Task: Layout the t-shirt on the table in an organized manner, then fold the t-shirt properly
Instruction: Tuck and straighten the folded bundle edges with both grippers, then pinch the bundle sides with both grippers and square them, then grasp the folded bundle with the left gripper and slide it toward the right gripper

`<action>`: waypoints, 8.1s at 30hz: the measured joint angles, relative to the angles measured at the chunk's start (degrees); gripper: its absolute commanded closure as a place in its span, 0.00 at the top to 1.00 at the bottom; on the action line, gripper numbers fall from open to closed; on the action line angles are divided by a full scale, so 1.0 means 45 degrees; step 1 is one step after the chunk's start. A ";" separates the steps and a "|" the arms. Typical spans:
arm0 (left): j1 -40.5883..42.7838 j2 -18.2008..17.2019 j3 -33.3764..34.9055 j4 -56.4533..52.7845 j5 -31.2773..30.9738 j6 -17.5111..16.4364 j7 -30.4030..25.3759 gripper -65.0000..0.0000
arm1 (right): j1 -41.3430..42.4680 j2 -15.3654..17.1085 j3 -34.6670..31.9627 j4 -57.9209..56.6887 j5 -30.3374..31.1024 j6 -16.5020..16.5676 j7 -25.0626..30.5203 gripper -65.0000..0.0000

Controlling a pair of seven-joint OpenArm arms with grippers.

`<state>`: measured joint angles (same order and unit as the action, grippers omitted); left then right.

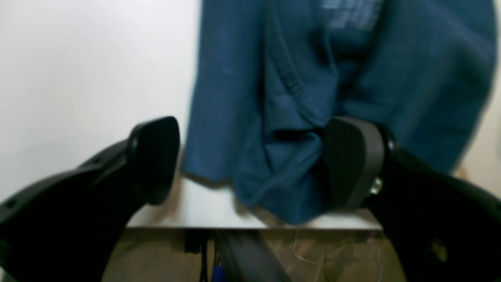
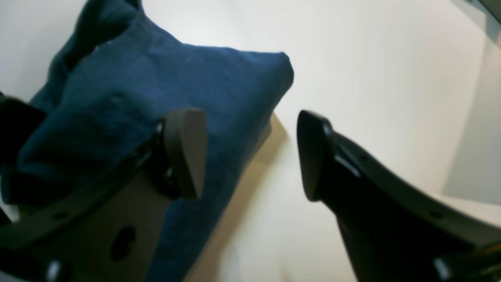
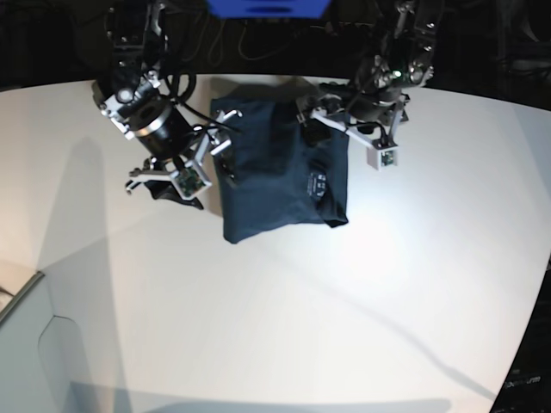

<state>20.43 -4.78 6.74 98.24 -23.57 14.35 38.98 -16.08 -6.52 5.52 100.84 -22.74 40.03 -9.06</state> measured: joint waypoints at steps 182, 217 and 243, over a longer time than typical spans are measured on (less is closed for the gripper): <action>-0.4488 0.0996 -0.4260 -0.3779 -0.0622 -0.0078 0.0039 0.58 | 0.0452 0.0005 0.0447 -0.1146 -0.0010 0.0000 -0.0044 0.56; -0.0801 0.0476 -0.4711 0.0539 -0.0724 -0.0112 0.0262 0.76 | 0.4163 -0.0131 -0.1098 -0.6931 -0.0097 0.0000 -0.0078 0.08; -0.2278 0.0423 -0.1141 -0.1486 -0.0719 -0.0097 0.0019 0.81 | 0.4527 0.0457 0.0427 -0.7310 0.0097 0.0000 0.0204 0.08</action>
<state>10.17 -2.87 1.61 91.55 -26.81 13.91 39.07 4.29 -4.47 7.44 67.94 -22.31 40.03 -8.14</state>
